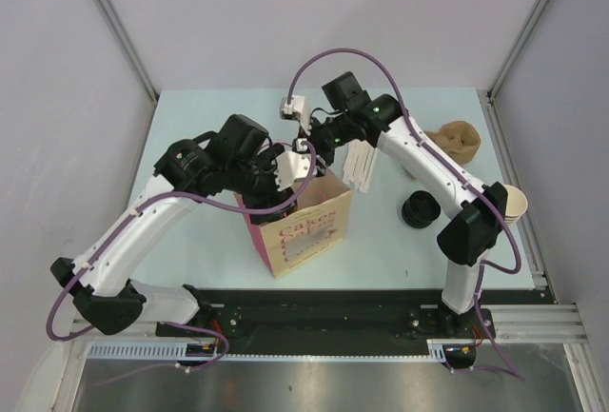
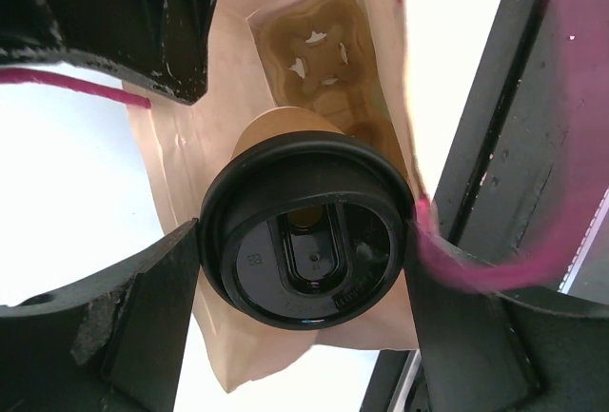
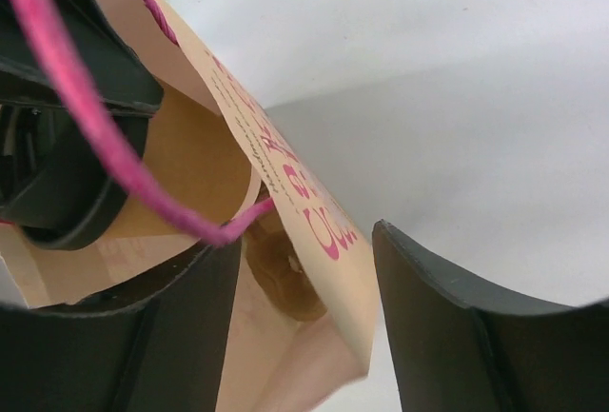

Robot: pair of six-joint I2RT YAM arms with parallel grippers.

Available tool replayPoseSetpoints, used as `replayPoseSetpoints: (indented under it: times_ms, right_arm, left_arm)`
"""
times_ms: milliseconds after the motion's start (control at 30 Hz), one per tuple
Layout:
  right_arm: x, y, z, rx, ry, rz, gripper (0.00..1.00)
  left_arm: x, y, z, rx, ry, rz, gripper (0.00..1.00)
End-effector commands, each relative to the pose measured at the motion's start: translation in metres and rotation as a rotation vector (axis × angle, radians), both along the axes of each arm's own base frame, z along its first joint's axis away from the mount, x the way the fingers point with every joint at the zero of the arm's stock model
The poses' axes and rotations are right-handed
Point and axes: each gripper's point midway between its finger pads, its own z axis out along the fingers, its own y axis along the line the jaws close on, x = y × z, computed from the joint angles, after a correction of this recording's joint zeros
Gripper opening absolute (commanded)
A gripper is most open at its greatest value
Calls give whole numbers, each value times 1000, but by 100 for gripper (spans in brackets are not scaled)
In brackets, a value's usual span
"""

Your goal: Pack the takeout coffee

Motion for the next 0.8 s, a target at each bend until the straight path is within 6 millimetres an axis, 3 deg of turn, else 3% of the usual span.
replayPoseSetpoints:
  times_ms: [0,67,100,200,433,467,533,567,600,767]
  right_arm:
    - [-4,15,6,45,-23,73,54]
    - [-5,15,3,37,-18,75,43]
    - [-5,16,2,33,-20,76,26]
    - [-3,15,10,35,-24,53,0]
    - [-4,5,63,130,-100,-43,0]
    - [-7,3,54,116,-86,-47,0]
    - [-14,-2,68,155,-144,-42,0]
    - [-19,-2,69,163,-166,-37,0]
    - [-19,-2,58,155,-176,-37,0]
    - [-28,-9,53,155,-200,-10,0]
  left_arm:
    - [-3,-2,6,-41,-38,-25,15]
    - [-4,-2,5,-47,-41,-25,15]
    - [-4,-1,4,-45,-40,-23,15]
    - [-2,0,3,-43,-52,-15,15]
    - [13,1,9,-68,-143,35,15]
    - [12,0,6,-79,-140,37,14]
    - [7,-4,17,-151,-162,30,15]
    - [3,-5,12,-168,-152,24,14]
    - [-2,-8,16,-204,-148,9,15]
    - [-13,-10,29,-285,-153,-4,15]
